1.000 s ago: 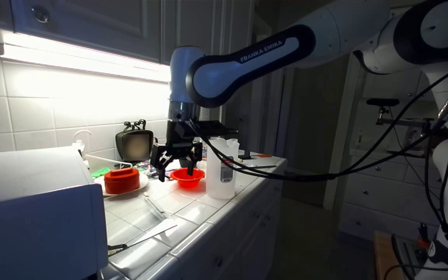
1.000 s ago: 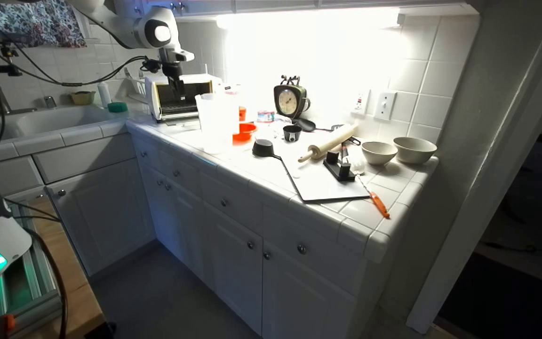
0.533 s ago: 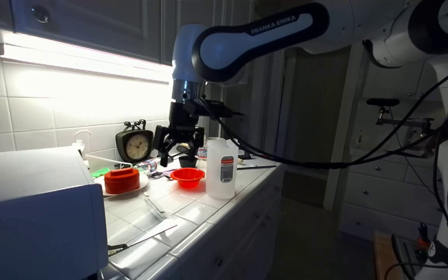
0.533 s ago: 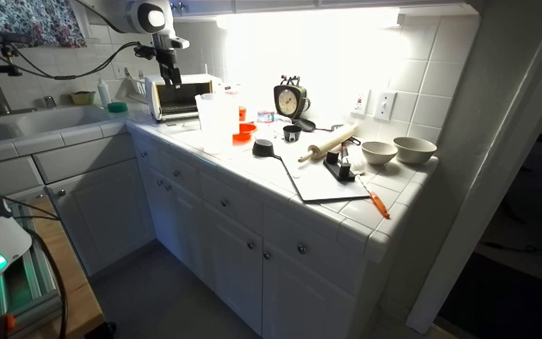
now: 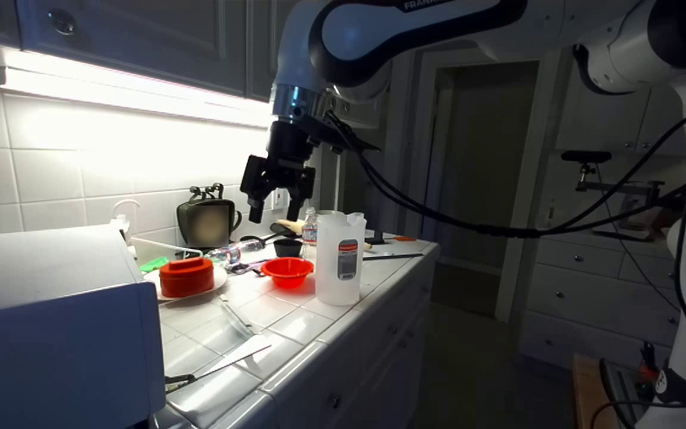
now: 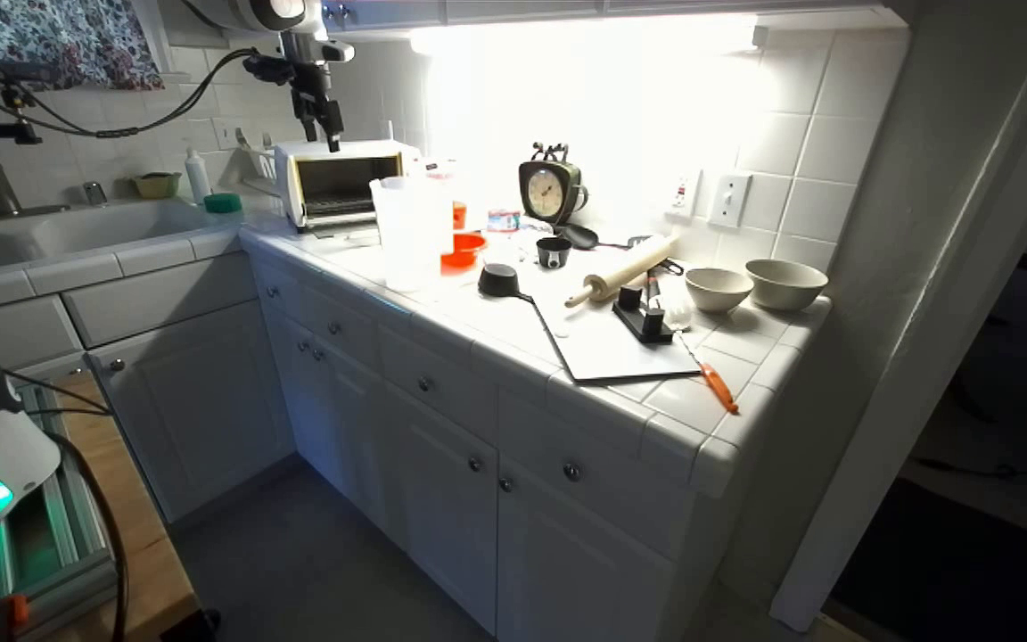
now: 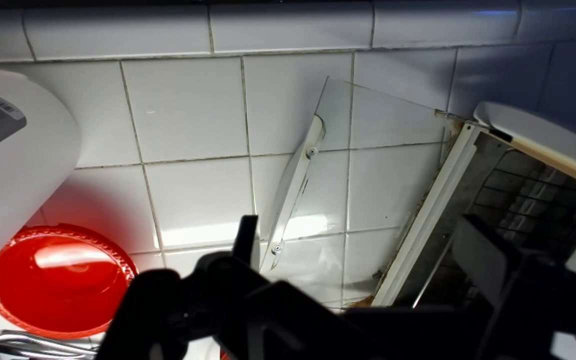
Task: Move the jar to the right and open the oven
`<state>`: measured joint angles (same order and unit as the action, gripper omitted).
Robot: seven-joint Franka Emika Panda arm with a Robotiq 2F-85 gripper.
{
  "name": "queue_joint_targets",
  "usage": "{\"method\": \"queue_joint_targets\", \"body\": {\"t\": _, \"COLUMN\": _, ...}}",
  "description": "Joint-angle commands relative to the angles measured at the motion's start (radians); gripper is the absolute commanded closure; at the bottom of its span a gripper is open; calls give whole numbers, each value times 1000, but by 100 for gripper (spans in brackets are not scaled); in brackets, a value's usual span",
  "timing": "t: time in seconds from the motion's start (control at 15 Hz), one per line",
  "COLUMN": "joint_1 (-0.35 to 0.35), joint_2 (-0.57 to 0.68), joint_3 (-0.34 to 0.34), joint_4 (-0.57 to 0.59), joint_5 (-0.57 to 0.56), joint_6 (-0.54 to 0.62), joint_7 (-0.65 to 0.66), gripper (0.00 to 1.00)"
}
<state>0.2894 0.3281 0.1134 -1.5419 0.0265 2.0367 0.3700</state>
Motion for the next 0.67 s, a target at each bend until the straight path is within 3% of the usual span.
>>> {"method": "queue_joint_targets", "body": {"t": 0.0, "joint_1": -25, "joint_2": -31, "joint_3": 21, "joint_4": -38, "joint_5": 39, "joint_6": 6, "joint_7": -44, "gripper": 0}}
{"method": "queue_joint_targets", "body": {"t": 0.6, "joint_1": -35, "joint_2": -30, "joint_3": 27, "joint_4": -40, "joint_5": 65, "joint_6": 7, "joint_7": -68, "gripper": 0}}
